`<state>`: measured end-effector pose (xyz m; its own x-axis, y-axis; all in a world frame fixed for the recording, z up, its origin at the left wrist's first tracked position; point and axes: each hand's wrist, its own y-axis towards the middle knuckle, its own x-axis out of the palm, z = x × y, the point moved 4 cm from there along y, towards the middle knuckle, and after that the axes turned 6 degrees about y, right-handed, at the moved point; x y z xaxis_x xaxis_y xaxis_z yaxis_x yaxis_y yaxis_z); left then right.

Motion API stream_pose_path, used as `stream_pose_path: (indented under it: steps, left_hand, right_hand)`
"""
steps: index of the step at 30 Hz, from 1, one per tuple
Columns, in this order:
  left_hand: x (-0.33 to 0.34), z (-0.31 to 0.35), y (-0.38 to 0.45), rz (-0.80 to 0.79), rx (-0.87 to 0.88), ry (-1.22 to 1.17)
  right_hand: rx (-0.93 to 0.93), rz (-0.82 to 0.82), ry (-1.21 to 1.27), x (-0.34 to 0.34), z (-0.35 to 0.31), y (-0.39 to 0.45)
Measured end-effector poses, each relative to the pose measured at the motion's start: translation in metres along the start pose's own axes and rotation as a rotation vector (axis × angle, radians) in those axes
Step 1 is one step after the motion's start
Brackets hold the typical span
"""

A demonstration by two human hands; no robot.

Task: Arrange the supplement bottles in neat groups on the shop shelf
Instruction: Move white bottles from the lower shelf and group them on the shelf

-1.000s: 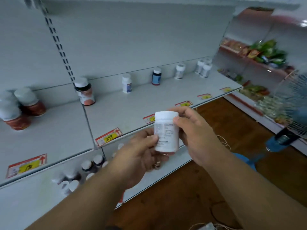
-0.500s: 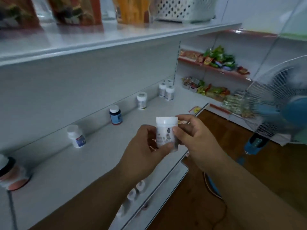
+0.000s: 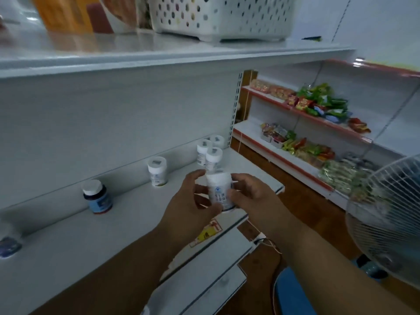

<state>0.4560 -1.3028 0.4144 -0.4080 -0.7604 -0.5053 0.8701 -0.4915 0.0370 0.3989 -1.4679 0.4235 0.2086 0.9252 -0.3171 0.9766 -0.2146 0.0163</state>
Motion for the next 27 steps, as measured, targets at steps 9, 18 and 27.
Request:
stream_pose_path:
  steps: [9,18,27]
  left_hand:
    - [0.076,0.014,0.11,0.136,-0.14,0.164]
    - [0.086,-0.004,0.141,0.237,-0.281,0.444]
    - [0.088,0.003,0.159,0.258,-0.24,0.871]
  right_hand:
    - [0.033,-0.16,-0.195,-0.076,0.071,0.124]
    - [0.012,-0.195,-0.172,-0.086,0.116,0.183]
    - [-0.027,-0.133,-0.239,-0.073,0.115,0.216]
